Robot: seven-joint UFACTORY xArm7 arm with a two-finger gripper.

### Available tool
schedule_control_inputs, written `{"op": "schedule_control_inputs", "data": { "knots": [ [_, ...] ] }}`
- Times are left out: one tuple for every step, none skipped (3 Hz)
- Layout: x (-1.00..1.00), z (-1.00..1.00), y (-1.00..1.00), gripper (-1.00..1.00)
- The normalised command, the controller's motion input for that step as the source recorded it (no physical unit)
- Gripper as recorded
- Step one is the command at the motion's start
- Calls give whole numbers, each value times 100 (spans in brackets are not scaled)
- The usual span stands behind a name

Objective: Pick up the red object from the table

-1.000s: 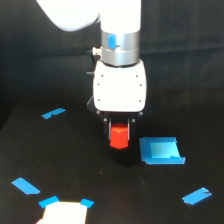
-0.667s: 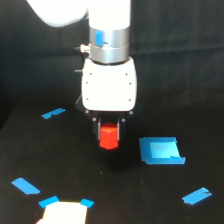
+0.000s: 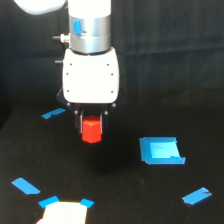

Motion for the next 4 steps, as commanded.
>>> {"op": "schedule_control_inputs", "data": {
  "knots": [
    [11, 82, -27, -100],
    [15, 100, -11, -100],
    [0, 44, 40, -100],
    [28, 89, -27, -100]
  ]
}}
